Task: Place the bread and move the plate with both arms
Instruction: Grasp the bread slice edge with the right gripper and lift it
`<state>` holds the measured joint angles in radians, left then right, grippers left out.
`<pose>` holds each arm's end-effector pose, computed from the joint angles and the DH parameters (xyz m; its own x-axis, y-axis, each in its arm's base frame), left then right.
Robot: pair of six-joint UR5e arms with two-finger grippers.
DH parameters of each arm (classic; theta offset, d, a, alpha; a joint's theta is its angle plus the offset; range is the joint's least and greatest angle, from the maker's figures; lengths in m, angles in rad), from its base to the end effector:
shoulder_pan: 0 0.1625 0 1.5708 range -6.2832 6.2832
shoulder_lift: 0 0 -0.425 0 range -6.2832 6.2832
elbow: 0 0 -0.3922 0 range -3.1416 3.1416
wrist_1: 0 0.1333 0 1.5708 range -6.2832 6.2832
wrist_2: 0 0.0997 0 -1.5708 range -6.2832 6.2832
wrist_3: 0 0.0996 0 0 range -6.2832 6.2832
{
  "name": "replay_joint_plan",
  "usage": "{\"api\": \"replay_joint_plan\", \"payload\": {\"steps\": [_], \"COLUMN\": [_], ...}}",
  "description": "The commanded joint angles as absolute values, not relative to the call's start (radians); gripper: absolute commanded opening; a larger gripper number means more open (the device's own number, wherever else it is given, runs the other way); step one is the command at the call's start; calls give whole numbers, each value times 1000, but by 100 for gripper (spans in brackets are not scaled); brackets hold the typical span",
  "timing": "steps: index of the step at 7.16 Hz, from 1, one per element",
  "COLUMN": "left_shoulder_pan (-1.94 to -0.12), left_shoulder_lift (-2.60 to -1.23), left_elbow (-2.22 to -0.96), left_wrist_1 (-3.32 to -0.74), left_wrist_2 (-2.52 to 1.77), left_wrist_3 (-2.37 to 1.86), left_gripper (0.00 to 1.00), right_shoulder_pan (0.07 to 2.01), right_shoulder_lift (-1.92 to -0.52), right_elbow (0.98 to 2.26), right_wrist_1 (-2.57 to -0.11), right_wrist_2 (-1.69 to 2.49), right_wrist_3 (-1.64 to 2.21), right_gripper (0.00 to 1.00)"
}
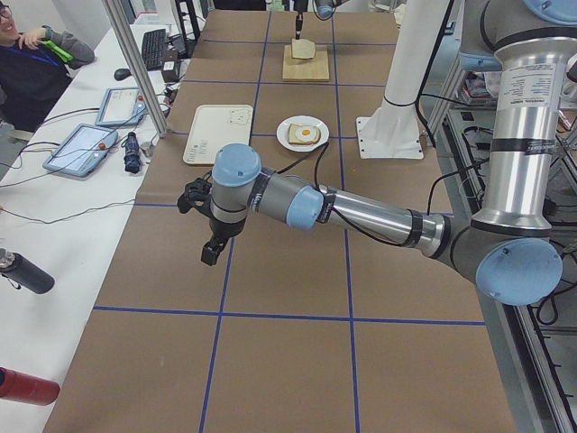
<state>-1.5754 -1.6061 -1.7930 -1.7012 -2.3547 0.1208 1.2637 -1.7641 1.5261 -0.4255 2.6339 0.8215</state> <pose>-0.0653 -0.5129 0.5149 0.7047 0.3734 -0.6032 -0.0813 0.8872 0.4543 -0.0765 -0.3944 0.6233 0.3102 -0.1173 0.9434 -0.0601 0.9880 0.1426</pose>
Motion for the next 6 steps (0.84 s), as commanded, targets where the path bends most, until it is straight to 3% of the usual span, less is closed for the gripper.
{"api": "replay_joint_plan", "payload": {"steps": [1,3,6], "left_shoulder_pan": [-1575,-1575,-1575], "left_shoulder_lift": [-1606,-1606,-1603], "left_elbow": [-1795,-1796,-1795], "left_wrist_1": [-1701,-1701,-1701], "left_wrist_2": [-2355,-2355,-2355], "left_wrist_3": [120,106,86], "left_gripper": [99,99,99], "right_shoulder_pan": [1342,1341,1274], "right_shoulder_lift": [-1709,-1620,-1505], "right_elbow": [1526,1534,1653], "right_wrist_1": [-426,-425,-425], "right_wrist_2": [2779,2783,2719], "right_wrist_3": [836,932,1262], "right_gripper": [0,0,0]}}
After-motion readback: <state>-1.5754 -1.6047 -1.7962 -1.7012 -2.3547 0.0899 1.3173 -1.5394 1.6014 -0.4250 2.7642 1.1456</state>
